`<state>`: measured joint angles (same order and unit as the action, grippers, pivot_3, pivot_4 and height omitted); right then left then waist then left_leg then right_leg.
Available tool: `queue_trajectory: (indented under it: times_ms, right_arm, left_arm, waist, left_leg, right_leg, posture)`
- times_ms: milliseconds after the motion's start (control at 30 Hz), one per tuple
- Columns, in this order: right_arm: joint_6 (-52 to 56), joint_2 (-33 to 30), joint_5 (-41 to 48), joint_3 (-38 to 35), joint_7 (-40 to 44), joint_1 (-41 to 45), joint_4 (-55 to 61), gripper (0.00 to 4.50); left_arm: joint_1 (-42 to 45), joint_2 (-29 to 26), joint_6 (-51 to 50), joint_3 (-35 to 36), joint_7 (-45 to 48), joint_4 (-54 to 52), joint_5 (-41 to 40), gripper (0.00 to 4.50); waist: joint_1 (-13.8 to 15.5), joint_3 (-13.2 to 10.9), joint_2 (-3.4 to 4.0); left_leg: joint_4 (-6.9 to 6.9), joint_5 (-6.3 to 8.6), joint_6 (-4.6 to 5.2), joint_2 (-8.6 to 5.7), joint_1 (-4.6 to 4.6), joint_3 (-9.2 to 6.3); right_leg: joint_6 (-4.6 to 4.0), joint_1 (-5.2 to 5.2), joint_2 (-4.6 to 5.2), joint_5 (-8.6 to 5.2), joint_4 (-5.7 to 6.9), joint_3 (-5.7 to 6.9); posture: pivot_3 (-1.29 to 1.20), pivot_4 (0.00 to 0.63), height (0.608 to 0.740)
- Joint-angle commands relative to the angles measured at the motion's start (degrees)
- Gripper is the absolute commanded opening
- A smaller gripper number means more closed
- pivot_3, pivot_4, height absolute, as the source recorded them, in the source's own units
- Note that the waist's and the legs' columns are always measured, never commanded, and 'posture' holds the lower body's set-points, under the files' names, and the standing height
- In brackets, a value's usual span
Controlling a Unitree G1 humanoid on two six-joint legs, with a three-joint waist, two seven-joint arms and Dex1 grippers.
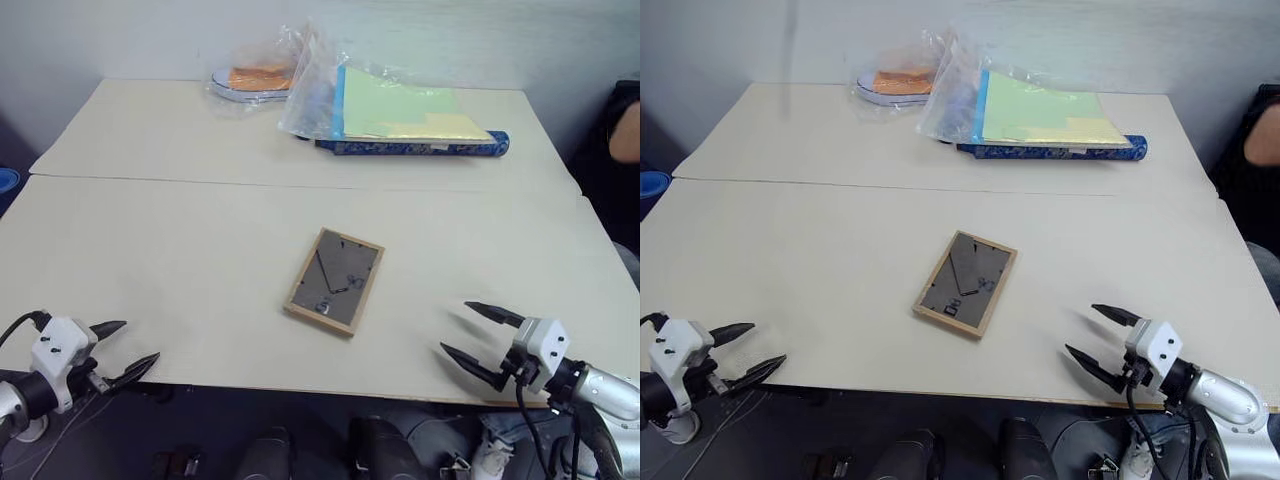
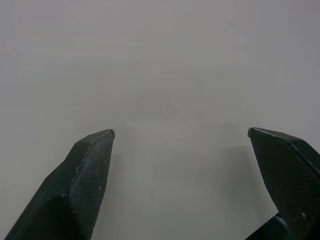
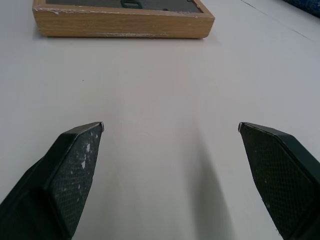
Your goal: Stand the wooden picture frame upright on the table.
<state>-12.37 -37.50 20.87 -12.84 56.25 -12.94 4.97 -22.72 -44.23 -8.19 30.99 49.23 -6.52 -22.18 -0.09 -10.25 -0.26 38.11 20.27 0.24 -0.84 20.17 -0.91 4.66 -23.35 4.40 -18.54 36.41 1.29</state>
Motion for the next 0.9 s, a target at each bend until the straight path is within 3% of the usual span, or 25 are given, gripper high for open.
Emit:
queue_trajectory:
  times_ms: [33, 167, 267, 467, 633, 900]
  right_arm:
    - [0.0, 0.3, 1.0, 0.7, 0.6, -0.2, 2.6, 4.46]
    - [4.0, 0.7, 1.6, 3.2, -0.8, 1.6, 6.1, 4.46]
    - [8.8, 1.2, 0.4, 6.8, -2.9, 5.1, 9.1, 3.86]
    - [12.9, 4.1, -7.7, 14.5, -8.2, 14.6, 6.9, 1.74]
    - [14.2, 6.8, -12.5, 18.3, -11.4, 21.0, 3.2, 0.07]
    - [14.1, 8.7, -14.6, 20.1, -12.4, 26.0, -0.4, 0.03]
  left_arm:
    - [1.8, 0.2, -0.7, 0.8, -0.7, -2.8, -1.4, 4.5]
    - [6.2, 0.0, -7.3, -2.7, -1.3, -8.1, -4.8, 4.5]
    - [13.5, -0.8, -11.2, -10.0, -2.6, -10.3, -2.5, 3.91]
    - [35.2, 4.3, -12.3, -26.7, -6.7, -0.6, 6.8, 1.95]
    - [43.5, 9.9, -9.3, -34.7, -5.4, 6.5, 10.8, 0.44]
    - [44.1, 14.0, -8.8, -41.9, -1.4, 4.8, 12.1, 0.43]
  waist:
    - [0.0, 0.0, 0.0]
    - [0.0, 0.0, -0.02]
    - [0.0, 0.0, -0.01]
    - [0.1, 0.1, -0.03]
    - [-0.2, 0.1, -0.05]
    - [0.0, 0.1, -0.05]
  left_leg:
    - [0.0, 0.0, 0.0, 0.0, 0.0, 0.0]
    - [0.02, -0.01, -0.02, 0.0, 0.0, -0.01]
    - [0.03, -0.03, -0.05, 0.0, 0.0, -0.01]
    - [0.17, -0.11, -0.15, -0.11, 0.1, -0.03]
    - [0.27, -0.12, -0.13, -0.13, 0.18, 0.12]
    - [0.57, -0.11, -0.12, -0.11, 0.27, 0.05]
  right_leg:
    - [0.0, 0.0, 0.0, 0.0, 0.0, 0.0]
    - [0.01, 0.01, 0.01, 0.0, 0.02, 0.02]
    - [0.01, 0.0, 0.0, 0.01, 0.05, 0.02]
    - [0.07, -0.12, -0.04, 0.04, 0.25, 0.06]
    - [0.11, -0.23, -0.13, 0.06, 0.49, 0.01]
    - [0.12, -0.24, -0.11, 0.06, 0.5, 0.03]
  posture:
    - [0.0, 0.15, 0.74]
    - [0.0, 0.15, 0.74]
    - [0.0, 0.15, 0.74]
    - [0.0, 0.15, 0.74]
    - [0.0, 0.15, 0.74]
    - [0.0, 0.15, 0.74]
